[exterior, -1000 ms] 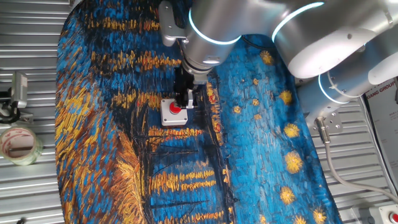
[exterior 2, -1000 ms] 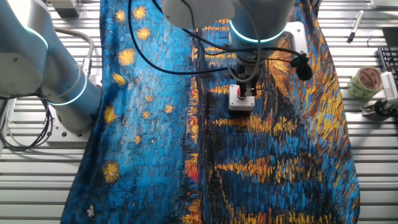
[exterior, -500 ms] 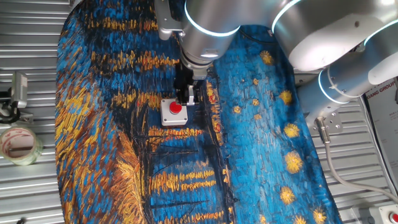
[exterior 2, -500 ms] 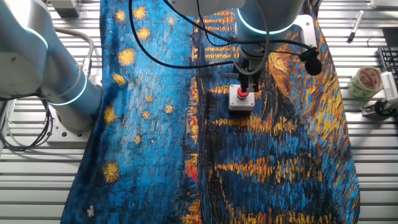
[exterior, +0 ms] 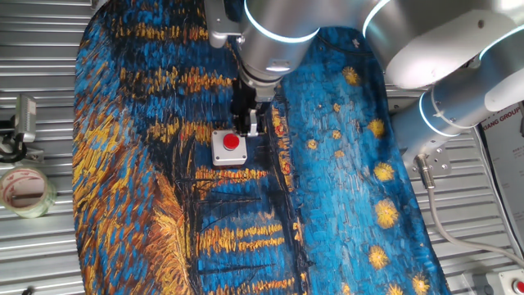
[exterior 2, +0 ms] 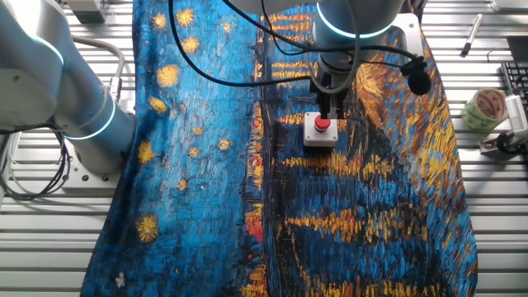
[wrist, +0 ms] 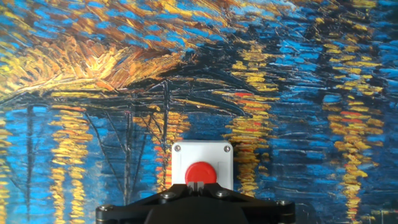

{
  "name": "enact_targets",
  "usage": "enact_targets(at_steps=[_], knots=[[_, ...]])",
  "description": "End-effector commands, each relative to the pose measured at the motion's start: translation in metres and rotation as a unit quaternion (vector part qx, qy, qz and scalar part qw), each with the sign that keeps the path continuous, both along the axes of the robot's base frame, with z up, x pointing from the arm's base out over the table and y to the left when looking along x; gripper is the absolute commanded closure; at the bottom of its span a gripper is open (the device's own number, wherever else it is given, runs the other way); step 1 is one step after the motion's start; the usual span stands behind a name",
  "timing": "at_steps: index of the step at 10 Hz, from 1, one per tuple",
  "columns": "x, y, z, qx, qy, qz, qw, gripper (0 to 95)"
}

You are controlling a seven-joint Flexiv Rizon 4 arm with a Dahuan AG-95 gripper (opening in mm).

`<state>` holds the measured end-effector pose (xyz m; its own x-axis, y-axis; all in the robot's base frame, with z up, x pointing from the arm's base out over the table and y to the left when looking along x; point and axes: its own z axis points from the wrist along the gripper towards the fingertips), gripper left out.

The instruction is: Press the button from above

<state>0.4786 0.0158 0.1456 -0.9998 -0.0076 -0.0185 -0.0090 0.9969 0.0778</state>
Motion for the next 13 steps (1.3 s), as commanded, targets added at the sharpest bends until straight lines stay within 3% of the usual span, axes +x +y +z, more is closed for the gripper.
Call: enact_targets(at_steps=[1, 5, 10, 13], knots=[[0.0005, -0.0005, 0.0002, 0.000, -0.002, 0.000, 1.0000, 95.0], [-0.0009, -0.0027, 0.0073, 0.003, 0.003, 0.002, 1.0000, 95.0], [-0.0009, -0.0027, 0.0073, -0.001, -0.005, -0.006, 1.0000, 95.0], [-0.0009, -0.0027, 0.0073, -0.001, -0.003, -0.009, 1.0000, 95.0]])
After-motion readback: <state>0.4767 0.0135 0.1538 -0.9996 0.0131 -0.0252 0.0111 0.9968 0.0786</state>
